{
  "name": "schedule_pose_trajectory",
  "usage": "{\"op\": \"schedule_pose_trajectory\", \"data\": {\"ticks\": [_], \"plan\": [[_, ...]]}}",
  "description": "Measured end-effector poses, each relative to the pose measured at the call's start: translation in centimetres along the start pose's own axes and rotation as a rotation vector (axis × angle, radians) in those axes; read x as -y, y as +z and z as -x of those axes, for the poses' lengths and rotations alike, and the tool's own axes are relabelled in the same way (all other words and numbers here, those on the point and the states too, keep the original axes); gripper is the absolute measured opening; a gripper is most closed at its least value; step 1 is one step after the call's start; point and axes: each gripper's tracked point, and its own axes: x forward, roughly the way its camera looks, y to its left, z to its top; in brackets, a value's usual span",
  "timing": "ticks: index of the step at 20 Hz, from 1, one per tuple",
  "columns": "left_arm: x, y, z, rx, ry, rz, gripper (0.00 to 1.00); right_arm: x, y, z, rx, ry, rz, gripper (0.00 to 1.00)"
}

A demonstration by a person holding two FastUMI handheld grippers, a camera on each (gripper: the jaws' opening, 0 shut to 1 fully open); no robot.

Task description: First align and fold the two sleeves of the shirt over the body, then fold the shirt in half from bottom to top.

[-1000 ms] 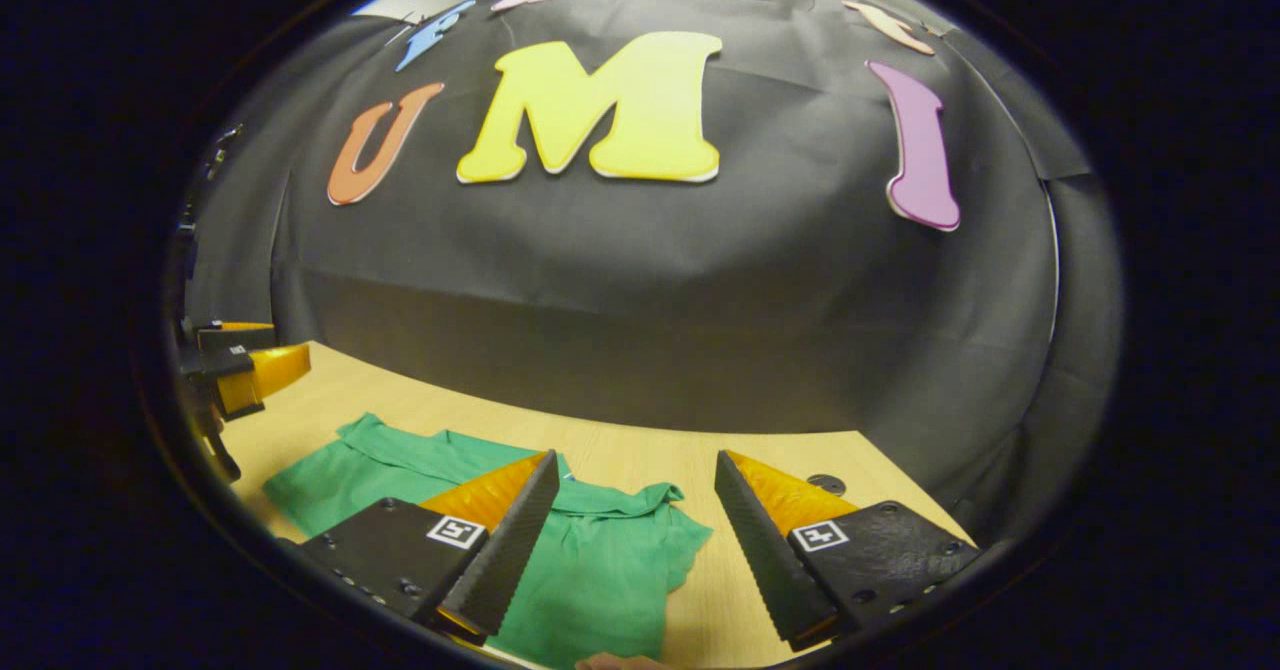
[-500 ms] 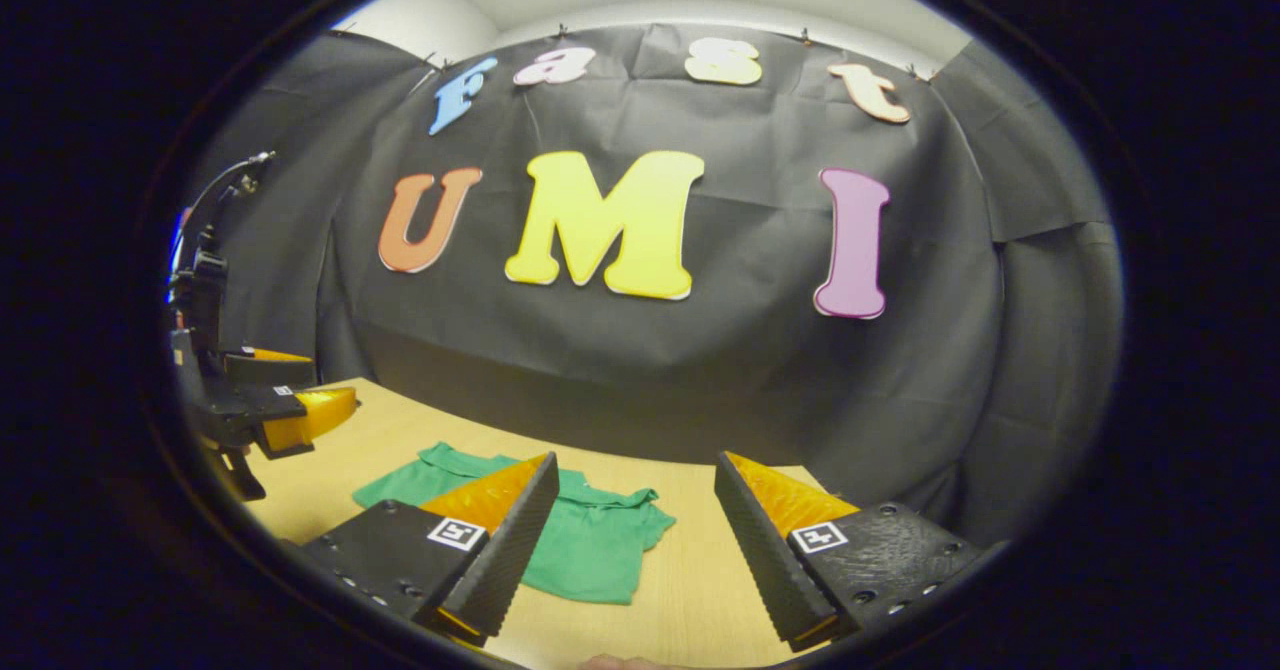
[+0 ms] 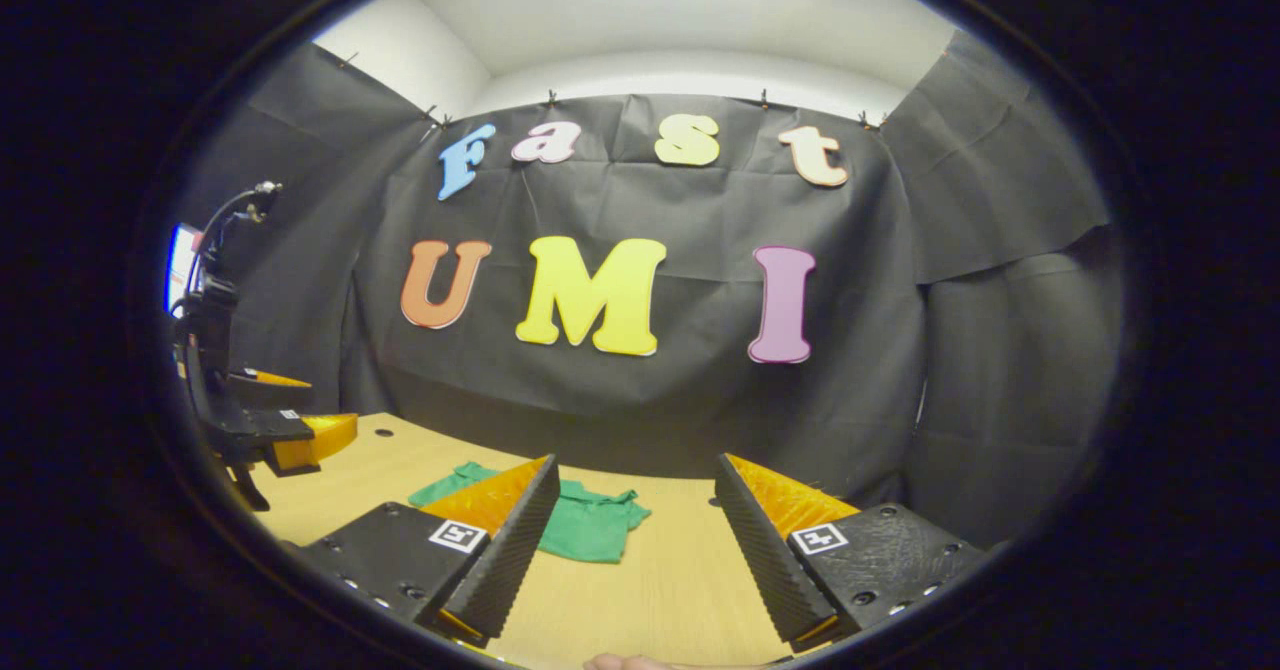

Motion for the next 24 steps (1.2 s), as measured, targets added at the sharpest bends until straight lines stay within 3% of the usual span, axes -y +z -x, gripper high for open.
{"op": "schedule_pose_trajectory", "data": {"ticks": [4,7,10,15,18,24], "plan": [[0.1,-1.0,4.8,0.022,-0.005,-0.001,1.0,-0.4,-1.9,4.2,-0.02,-0.004,0.006,0.96],[0.9,-3.3,7.0,-0.042,-0.027,0.061,1.0,-2.4,-4.8,6.3,-0.07,0.046,0.024,0.95],[1.0,-4.1,8.8,-0.041,-0.04,0.04,1.0,-4.2,-6.7,7.6,-0.106,0.088,0.047,0.95],[1.3,-3.4,9.5,0.042,-0.039,0.043,1.0,-5.2,-6.8,9.0,-0.106,0.084,0.07,0.92],[1.2,-4.9,8.9,0.003,-0.042,0.024,1.0,-4.4,-6.8,8.9,-0.103,0.053,0.089,0.95],[-0.3,-5.7,8.8,-0.027,-0.019,0.028,1.0,-1.8,-8.0,8.1,-0.163,-0.005,-0.014,0.95]]}}
